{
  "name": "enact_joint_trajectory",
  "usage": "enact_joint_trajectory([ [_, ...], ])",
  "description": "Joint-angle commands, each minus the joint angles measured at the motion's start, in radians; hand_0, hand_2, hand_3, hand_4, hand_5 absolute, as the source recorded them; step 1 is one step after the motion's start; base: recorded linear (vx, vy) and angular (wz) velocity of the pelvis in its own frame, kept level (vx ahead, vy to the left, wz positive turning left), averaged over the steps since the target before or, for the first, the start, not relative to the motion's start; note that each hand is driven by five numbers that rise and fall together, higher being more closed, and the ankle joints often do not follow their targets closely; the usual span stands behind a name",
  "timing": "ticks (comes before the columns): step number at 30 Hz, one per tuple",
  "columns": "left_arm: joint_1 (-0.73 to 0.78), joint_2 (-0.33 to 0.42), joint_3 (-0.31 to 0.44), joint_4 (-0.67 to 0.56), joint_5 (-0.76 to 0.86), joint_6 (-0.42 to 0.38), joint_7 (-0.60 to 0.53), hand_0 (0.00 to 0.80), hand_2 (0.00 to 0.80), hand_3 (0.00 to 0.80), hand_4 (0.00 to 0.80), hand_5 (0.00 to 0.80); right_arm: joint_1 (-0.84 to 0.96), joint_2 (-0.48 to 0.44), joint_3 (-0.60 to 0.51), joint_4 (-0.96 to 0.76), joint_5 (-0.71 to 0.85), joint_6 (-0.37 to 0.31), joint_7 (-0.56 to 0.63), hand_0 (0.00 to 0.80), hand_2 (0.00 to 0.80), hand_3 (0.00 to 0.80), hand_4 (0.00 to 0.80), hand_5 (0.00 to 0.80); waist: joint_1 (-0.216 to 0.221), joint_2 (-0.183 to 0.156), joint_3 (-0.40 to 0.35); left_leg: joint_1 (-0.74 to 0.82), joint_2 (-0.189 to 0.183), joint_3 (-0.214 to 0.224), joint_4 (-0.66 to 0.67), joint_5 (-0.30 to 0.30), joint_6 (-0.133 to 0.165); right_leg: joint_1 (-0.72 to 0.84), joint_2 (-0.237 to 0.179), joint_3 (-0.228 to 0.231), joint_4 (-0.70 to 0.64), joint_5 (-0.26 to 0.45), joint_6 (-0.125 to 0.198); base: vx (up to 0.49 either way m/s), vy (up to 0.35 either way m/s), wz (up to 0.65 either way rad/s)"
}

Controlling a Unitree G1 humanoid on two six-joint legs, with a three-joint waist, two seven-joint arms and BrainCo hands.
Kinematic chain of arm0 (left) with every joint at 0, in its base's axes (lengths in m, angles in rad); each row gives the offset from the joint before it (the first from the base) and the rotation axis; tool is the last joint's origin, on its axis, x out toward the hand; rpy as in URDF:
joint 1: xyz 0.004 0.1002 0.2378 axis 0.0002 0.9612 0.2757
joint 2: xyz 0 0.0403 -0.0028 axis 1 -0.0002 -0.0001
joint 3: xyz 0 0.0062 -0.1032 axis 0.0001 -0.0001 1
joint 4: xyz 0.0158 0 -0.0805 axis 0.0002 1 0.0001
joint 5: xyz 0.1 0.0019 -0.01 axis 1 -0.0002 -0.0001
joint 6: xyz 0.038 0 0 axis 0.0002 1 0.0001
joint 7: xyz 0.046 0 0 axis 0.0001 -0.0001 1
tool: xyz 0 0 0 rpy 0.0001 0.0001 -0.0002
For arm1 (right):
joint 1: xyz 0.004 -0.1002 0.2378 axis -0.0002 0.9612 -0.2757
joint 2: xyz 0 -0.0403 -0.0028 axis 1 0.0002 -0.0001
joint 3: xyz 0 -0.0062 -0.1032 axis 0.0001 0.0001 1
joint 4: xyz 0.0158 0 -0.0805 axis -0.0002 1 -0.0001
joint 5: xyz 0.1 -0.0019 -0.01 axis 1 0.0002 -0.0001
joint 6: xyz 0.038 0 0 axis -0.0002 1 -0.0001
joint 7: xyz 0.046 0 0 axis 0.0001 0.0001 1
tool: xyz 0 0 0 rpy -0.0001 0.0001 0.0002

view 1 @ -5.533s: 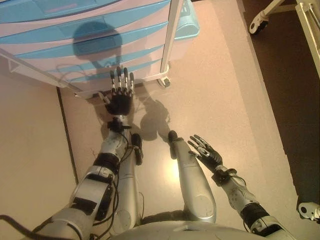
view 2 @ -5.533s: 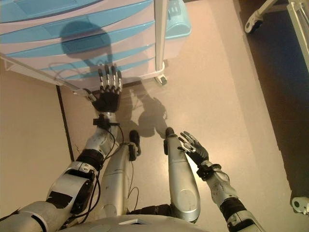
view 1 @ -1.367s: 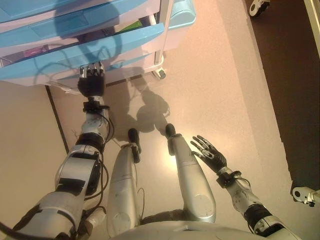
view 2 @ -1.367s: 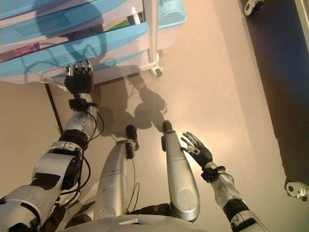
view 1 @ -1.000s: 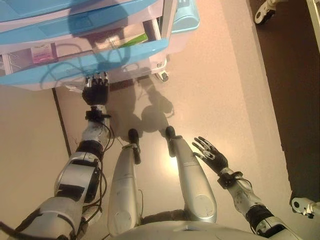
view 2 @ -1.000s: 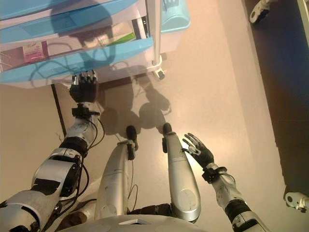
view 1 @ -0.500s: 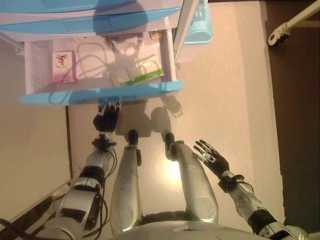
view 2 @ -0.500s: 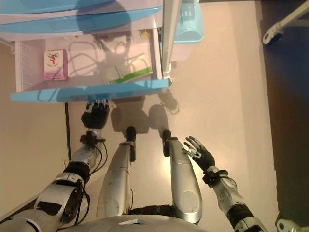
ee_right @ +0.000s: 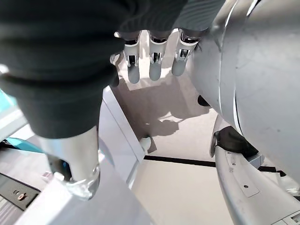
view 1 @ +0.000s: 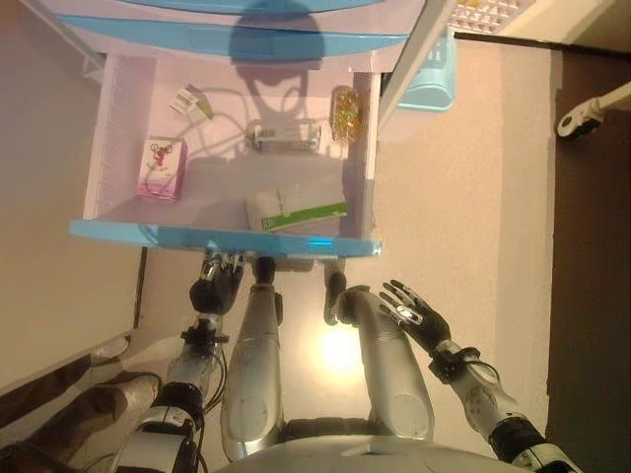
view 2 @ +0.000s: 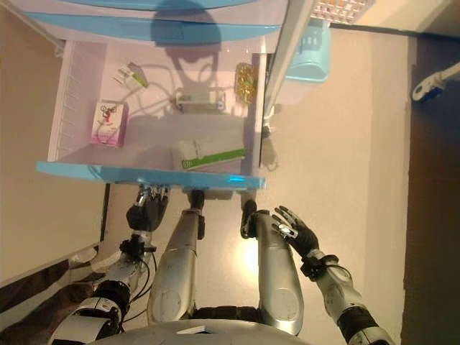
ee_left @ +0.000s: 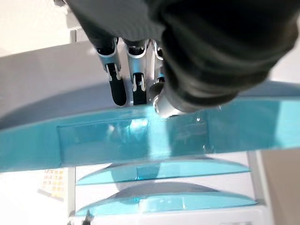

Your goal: Open the drawer and pick up the medicine

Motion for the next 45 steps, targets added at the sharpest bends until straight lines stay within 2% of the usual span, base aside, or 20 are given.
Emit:
enact_joint_trajectory([
  [1,0.141,0.010,0.052,0.012,0.038,0.032,0.009,0.800,0.800,0.800,0.800,0.800,0.109,0.014,-0.014,-0.068,-0.034,0.006,0.025,0.000,0.000,0.000,0.000,0.000,0.017,-0.002,-0.031,0.035,-0.073,0.095,-0.041,-0.054,0.118,0.032,-0.005,0.001,0.093,-0.066,0.055,0.003,-0.029,0.18],
  [8,0.212,0.017,0.076,0.030,0.049,0.053,0.034,0.800,0.800,0.800,0.800,0.800,0.139,0.003,-0.039,-0.066,-0.043,0.012,0.041,0.000,0.000,0.000,0.000,0.000,0.037,0.001,-0.031,0.022,-0.077,0.085,-0.016,-0.054,0.120,0.043,-0.018,-0.017,0.113,-0.078,0.048,0.007,-0.004,0.17],
  [11,0.231,0.021,0.086,0.051,0.069,0.049,0.079,0.800,0.800,0.800,0.800,0.800,0.147,0.000,-0.045,-0.068,-0.050,0.017,0.043,0.000,0.000,0.000,0.000,0.000,0.044,0.001,-0.031,0.010,-0.083,0.082,0.006,-0.059,0.123,0.037,-0.021,-0.020,0.132,-0.083,0.045,0.005,0.008,0.10],
  [12,0.229,0.023,0.090,0.064,0.071,0.055,0.114,0.605,0.605,0.605,0.605,0.605,0.148,0.000,-0.046,-0.064,-0.052,0.017,0.046,0.000,0.000,0.000,0.000,0.000,0.045,0.000,-0.031,0.004,-0.085,0.082,0.017,-0.062,0.125,0.033,-0.023,-0.022,0.143,-0.086,0.044,0.008,0.004,0.18],
  [13,0.224,0.028,0.100,0.089,0.082,0.059,0.167,0.000,0.000,0.000,0.000,0.000,0.146,0.002,-0.045,-0.059,-0.055,0.018,0.047,0.000,0.000,0.000,0.000,0.000,0.045,-0.001,-0.031,-0.003,-0.085,0.081,0.029,-0.064,0.126,0.025,-0.025,-0.022,0.158,-0.091,0.043,0.011,0.004,0.25],
  [16,0.200,0.048,0.122,0.159,0.133,0.069,0.319,0.000,0.000,0.000,0.000,0.000,0.138,0.002,-0.040,-0.032,-0.066,0.017,0.061,0.000,0.000,0.000,0.000,0.000,0.043,-0.007,-0.031,-0.019,-0.085,0.081,0.060,-0.070,0.127,0.013,-0.028,-0.022,0.193,-0.103,0.039,0.013,0.024,0.14],
  [20,0.160,0.072,0.173,0.278,0.115,0.101,0.439,0.000,0.000,0.000,0.000,0.000,0.126,-0.005,-0.040,0.007,-0.090,0.019,0.086,0.000,0.000,0.000,0.000,0.000,0.032,-0.014,-0.031,-0.035,-0.090,0.083,0.105,-0.085,0.130,0.004,-0.031,-0.013,0.230,-0.120,0.035,0.034,0.068,0.08],
  [24,0.118,0.097,0.219,0.378,0.187,0.116,0.509,0.000,0.000,0.000,0.000,0.000,0.117,-0.008,-0.032,0.029,-0.114,0.033,0.094,0.000,0.000,0.000,0.000,0.000,0.020,-0.029,-0.031,-0.061,-0.087,0.087,0.173,-0.104,0.135,-0.017,-0.031,-0.006,0.277,-0.135,0.029,0.040,0.048,-0.01],
  [31,0.092,0.115,0.220,0.454,0.310,0.165,0.631,0.000,0.000,0.000,0.000,0.000,0.117,-0.003,-0.039,0.042,-0.108,0.018,0.093,0.000,0.000,0.000,0.000,0.000,0.014,-0.042,-0.031,-0.066,-0.085,0.090,0.197,-0.112,0.136,-0.040,-0.034,-0.004,0.304,-0.130,0.036,0.010,-0.001,0.00],
  [34,0.109,0.116,0.236,0.470,0.363,0.171,0.647,0.000,0.000,0.000,0.000,0.000,0.124,-0.011,-0.053,0.021,-0.120,-0.041,0.014,0.000,0.000,0.000,0.000,0.000,0.009,-0.037,-0.031,-0.044,-0.082,0.091,0.171,-0.106,0.133,-0.037,-0.036,0.000,0.288,-0.122,0.043,0.032,-0.005,0.03],
  [36,0.142,0.111,0.242,0.469,0.404,0.169,0.648,0.000,0.000,0.000,0.000,0.000,0.132,-0.030,-0.089,0.001,-0.152,-0.106,-0.156,0.000,0.000,0.000,0.000,0.000,0.003,-0.028,-0.031,-0.021,-0.079,0.095,0.142,-0.099,0.129,-0.029,-0.038,0.005,0.265,-0.107,0.052,0.037,0.003,-0.04],
  [39,0.182,0.101,0.239,0.454,0.490,0.167,0.638,0.000,0.000,0.000,0.000,0.000,0.147,-0.055,-0.139,-0.049,-0.169,-0.167,-0.306,0.000,0.000,0.000,0.000,0.000,-0.002,-0.020,-0.031,0.011,-0.079,0.096,0.100,-0.092,0.130,-0.013,-0.040,0.012,0.237,-0.085,0.063,0.035,-0.011,-0.07],
  [41,0.224,0.086,0.234,0.437,0.515,0.160,0.615,0.000,0.000,0.000,0.000,0.000,0.167,-0.072,-0.184,-0.111,-0.178,-0.181,-0.360,0.000,0.000,0.000,0.000,0.000,-0.008,-0.015,-0.031,0.040,-0.078,0.099,0.069,-0.089,0.132,0.001,-0.043,0.019,0.221,-0.062,0.075,0.063,-0.016,-0.06],
  [45,0.322,0.064,0.225,0.394,0.595,0.130,0.553,0.000,0.000,0.000,0.000,0.000,0.220,-0.111,-0.311,-0.273,-0.318,-0.266,-0.447,0.000,0.000,0.000,0.000,0.000,-0.019,-0.005,-0.042,0.108,-0.071,0.106,-0.014,-0.077,0.139,0.040,-0.051,0.029,0.173,-0.021,0.104,0.077,-0.019,-0.15],
])
